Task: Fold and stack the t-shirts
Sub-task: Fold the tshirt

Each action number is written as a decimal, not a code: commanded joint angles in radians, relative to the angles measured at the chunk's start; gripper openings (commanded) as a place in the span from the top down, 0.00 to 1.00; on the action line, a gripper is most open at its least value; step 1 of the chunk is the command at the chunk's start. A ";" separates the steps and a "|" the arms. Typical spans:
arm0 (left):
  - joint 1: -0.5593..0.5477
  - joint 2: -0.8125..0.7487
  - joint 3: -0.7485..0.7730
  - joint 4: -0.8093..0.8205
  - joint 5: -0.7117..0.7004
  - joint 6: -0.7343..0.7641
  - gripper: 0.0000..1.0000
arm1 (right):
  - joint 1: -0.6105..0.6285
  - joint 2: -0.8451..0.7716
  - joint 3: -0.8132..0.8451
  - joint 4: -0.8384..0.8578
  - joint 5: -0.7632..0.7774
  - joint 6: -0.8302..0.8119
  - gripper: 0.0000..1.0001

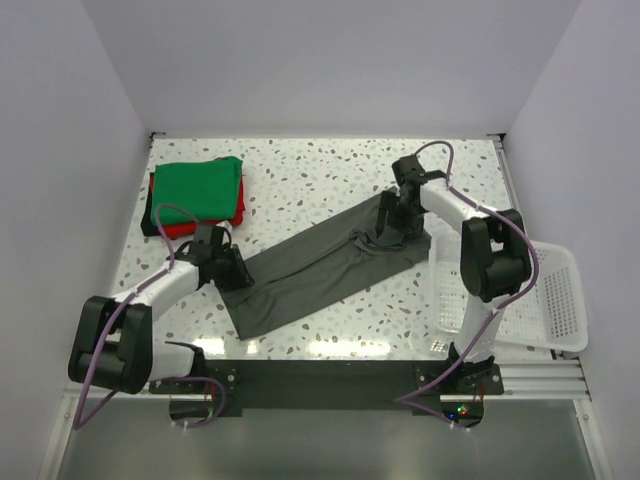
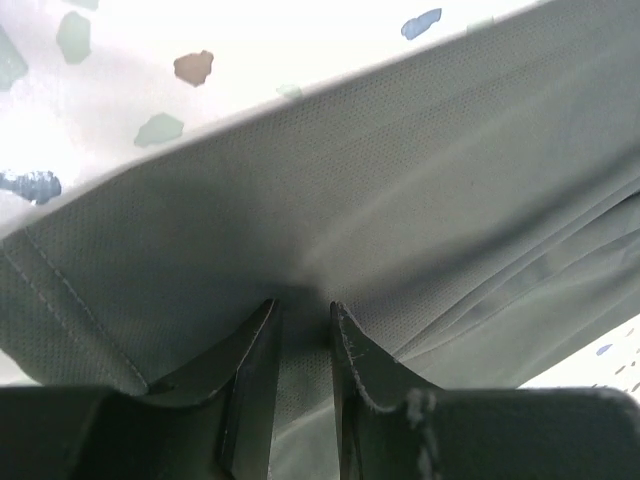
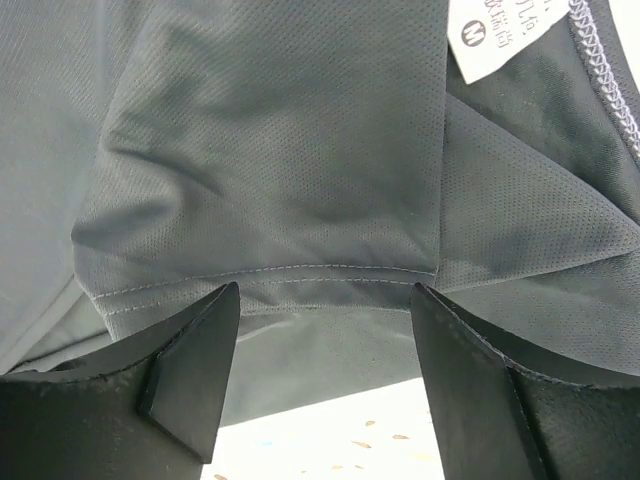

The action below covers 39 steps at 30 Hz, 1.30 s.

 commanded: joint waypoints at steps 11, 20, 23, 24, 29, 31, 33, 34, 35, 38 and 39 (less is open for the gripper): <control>-0.006 -0.069 -0.074 0.011 0.045 -0.022 0.71 | -0.001 0.152 0.109 0.007 0.104 0.050 0.28; -0.070 -0.078 -0.096 0.006 0.096 -0.014 0.71 | 0.015 0.327 0.333 -0.042 0.163 0.053 0.28; -0.101 -0.081 -0.103 0.006 0.099 -0.031 0.71 | 0.026 0.394 0.453 -0.076 0.184 0.041 0.28; -0.113 -0.083 -0.106 0.002 0.098 -0.044 0.71 | 0.029 0.409 0.511 -0.084 0.187 0.033 0.28; -0.165 -0.124 -0.125 -0.003 0.099 -0.111 0.71 | 0.038 0.509 0.658 -0.128 0.195 0.009 0.27; -0.196 -0.140 -0.143 0.012 0.104 -0.137 0.71 | 0.041 0.531 0.718 -0.145 0.193 -0.010 0.27; -0.230 -0.163 -0.165 0.043 0.108 -0.175 0.71 | 0.043 0.563 0.773 -0.151 0.175 -0.030 0.27; -0.239 -0.166 -0.172 0.054 0.110 -0.186 0.71 | 0.045 0.577 0.795 -0.157 0.169 -0.033 0.27; -0.247 -0.167 -0.177 0.073 0.108 -0.197 0.71 | 0.048 0.586 0.813 -0.161 0.163 -0.034 0.26; -0.286 -0.151 -0.197 0.124 0.110 -0.237 0.71 | 0.051 0.617 0.873 -0.159 0.134 -0.044 0.26; -0.308 -0.144 -0.200 0.135 0.111 -0.257 0.71 | 0.051 0.620 0.888 -0.153 0.123 -0.045 0.26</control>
